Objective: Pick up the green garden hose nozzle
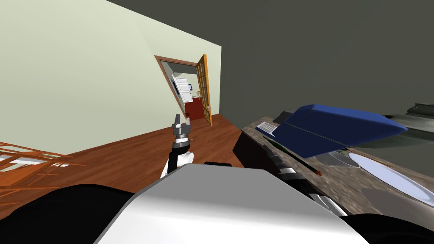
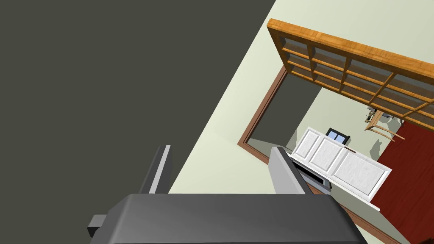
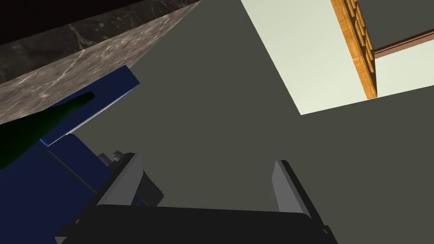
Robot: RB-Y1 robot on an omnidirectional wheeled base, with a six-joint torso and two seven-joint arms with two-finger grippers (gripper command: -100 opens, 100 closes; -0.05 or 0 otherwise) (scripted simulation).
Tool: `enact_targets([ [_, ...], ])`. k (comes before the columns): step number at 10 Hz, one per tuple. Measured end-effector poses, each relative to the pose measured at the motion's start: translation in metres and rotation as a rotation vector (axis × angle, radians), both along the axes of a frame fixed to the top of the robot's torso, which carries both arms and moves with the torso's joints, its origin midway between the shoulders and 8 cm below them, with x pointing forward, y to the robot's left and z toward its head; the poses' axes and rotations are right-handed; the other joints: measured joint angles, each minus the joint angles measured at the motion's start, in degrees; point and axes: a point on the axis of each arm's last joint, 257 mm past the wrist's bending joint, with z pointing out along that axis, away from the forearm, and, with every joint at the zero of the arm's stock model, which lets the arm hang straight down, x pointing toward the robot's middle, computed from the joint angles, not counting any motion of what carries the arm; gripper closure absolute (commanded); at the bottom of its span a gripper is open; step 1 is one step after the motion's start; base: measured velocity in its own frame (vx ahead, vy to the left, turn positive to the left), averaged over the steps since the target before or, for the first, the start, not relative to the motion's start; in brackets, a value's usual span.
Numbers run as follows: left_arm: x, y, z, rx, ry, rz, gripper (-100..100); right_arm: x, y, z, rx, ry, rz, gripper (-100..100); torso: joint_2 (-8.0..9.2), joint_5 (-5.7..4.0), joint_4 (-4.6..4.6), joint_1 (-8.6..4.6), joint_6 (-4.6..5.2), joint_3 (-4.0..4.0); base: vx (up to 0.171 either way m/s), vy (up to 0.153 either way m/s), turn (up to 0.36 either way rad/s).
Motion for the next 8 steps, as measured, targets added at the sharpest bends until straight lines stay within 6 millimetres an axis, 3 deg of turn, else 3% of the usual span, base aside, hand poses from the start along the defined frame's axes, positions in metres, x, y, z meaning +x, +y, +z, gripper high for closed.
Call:
enact_targets([
  [1, 0.0, 0.0, 0.0, 0.0, 0.0, 0.0, 0, -0.008, -0.021, -0.015, -0.058, 0.055, -0.018, -100, -0.11, 0.03, -0.02, 0.21, -0.02, -0.06, 0.059, 0.097, 0.069],
  [4, 0.0, 0.0, 0.0, 0.0, 0.0, 0.0, 0, -0.031, -0.057, -0.033, -0.177, 0.162, -0.04, -100, 0.04, 0.0, 0.0, 0.0, 0.03, 0.01, 0.05, 0.066, 0.127],
  [6, 0.0, 0.0, 0.0, 0.0, 0.0, 0.0, 0, -0.059, -0.092, -0.053, -0.284, 0.263, -0.062, -100, -0.02, 0.02, -0.01, 0.1, 0.01, -0.01, 0.064, 0.08, 0.144],
  [8, 0.0, 0.0, 0.0, 0.0, 0.0, 0.0, 0, -0.071, -0.119, -0.06, -0.375, 0.337, -0.066, -100, 0.03, 0.0, 0.0, 0.01, 0.0, 0.01, 0.055, 0.071, 0.174],
])
